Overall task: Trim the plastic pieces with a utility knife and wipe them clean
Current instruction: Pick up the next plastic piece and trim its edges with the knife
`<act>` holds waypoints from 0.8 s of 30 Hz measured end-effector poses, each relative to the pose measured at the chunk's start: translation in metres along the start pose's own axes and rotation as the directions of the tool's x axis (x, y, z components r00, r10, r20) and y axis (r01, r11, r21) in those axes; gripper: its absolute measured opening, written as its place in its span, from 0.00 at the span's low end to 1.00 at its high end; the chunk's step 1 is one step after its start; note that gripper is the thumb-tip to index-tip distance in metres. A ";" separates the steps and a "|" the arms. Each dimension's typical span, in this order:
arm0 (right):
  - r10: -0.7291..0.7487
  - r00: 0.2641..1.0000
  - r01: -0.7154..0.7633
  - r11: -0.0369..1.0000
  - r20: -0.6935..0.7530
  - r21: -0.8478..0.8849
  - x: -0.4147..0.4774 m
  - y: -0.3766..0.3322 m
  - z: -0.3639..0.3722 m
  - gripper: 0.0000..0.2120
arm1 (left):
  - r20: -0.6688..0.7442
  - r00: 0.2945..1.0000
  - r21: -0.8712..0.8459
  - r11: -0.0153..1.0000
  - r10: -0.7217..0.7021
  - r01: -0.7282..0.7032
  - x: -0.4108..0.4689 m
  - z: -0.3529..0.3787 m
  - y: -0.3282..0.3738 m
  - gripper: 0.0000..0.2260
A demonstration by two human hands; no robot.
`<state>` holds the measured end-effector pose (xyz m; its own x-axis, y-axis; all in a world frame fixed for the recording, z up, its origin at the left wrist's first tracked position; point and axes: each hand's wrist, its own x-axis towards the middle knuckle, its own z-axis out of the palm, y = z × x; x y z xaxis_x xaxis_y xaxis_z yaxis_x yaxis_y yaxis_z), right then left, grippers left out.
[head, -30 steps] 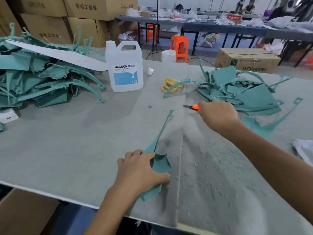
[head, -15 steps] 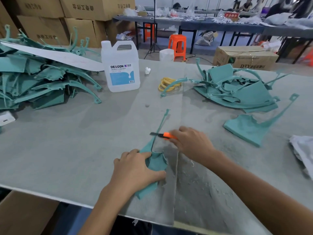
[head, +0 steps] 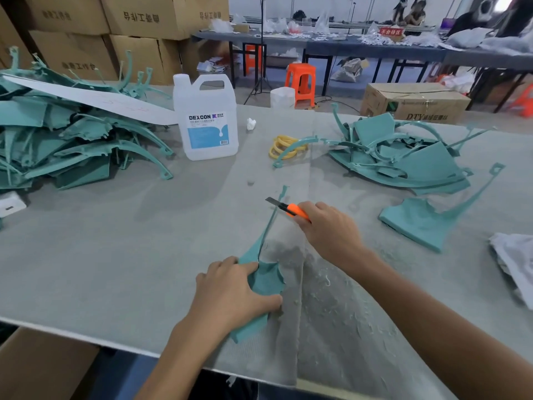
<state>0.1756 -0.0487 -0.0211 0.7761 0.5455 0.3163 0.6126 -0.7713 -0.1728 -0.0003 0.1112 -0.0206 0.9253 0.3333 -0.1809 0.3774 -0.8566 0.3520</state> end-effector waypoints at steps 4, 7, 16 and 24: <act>0.070 0.998 -0.066 0.971 -0.009 0.229 -0.019 0.006 -0.003 0.11 | 0.006 0.996 0.018 0.995 0.094 -0.095 -0.011 0.009 -0.012 0.40; 0.229 0.973 -0.195 0.767 0.023 0.611 -0.017 0.004 -0.014 0.11 | 0.066 0.987 0.014 0.989 0.144 -0.145 -0.012 0.008 -0.020 0.40; 0.237 0.956 -0.263 0.445 0.171 0.856 0.009 -0.004 -0.022 0.06 | 0.039 0.969 -0.075 0.967 0.245 -0.242 0.015 -0.013 -0.007 0.32; 0.279 0.938 -0.318 0.466 0.204 0.826 0.006 0.006 -0.015 0.08 | -0.043 0.947 -0.276 0.907 0.319 -0.318 0.112 0.004 0.051 0.13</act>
<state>0.1823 -0.0548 -0.0065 0.9298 0.3634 0.0588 0.1627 -0.2624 -0.9512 0.1229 0.1033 -0.0266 0.9981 0.0592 -0.0195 0.0582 -0.7743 0.6301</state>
